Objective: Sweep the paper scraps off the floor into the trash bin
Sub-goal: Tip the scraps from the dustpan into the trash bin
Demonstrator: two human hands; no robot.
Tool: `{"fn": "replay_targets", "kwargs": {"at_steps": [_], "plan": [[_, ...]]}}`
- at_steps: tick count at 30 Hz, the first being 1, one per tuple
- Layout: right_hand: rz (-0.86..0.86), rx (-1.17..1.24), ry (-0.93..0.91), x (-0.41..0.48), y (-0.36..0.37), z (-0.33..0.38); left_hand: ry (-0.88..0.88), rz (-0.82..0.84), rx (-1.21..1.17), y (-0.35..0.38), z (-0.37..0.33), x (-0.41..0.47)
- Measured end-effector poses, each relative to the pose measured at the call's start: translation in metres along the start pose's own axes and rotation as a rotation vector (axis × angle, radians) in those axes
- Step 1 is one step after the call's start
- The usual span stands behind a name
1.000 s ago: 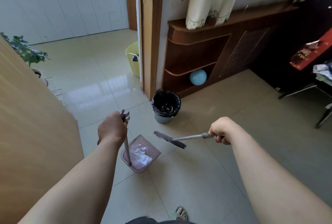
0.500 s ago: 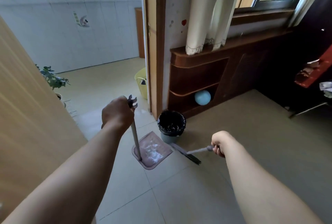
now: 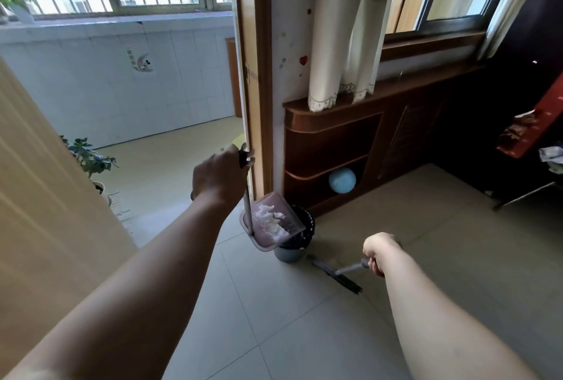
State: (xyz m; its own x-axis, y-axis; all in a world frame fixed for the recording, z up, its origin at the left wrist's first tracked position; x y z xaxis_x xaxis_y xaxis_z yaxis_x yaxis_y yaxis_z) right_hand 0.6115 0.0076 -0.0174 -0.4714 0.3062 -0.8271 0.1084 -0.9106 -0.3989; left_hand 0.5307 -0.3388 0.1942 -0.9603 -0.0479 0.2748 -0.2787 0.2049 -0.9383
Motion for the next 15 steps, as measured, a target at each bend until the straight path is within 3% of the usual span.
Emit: {"fn": "replay_targets", "kwargs": {"at_steps": [9, 15], "plan": [[-0.143, 0.204, -0.107, 0.005, -0.048, 0.007, 0.208, 0.063, 0.092, 0.042, -0.057, 0.029], [-0.243, 0.15, -0.134, -0.007, -0.085, 0.027, 0.277, 0.126, 0.155, 0.068, -0.077, 0.047]]}}
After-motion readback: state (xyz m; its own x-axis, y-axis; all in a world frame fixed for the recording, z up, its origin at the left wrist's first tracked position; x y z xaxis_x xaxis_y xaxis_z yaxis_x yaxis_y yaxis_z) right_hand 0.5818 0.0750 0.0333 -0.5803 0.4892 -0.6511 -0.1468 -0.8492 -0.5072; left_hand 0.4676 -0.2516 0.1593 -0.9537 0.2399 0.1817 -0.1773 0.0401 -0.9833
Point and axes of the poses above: each hand's wrist, its own x-axis towards the middle knuckle, its own y-axis out of the palm, z = x × y, the point moved 10 cm from there along x, towards the middle knuckle, and after that the axes turned 11 degrees about z, right-handed, at the moved point
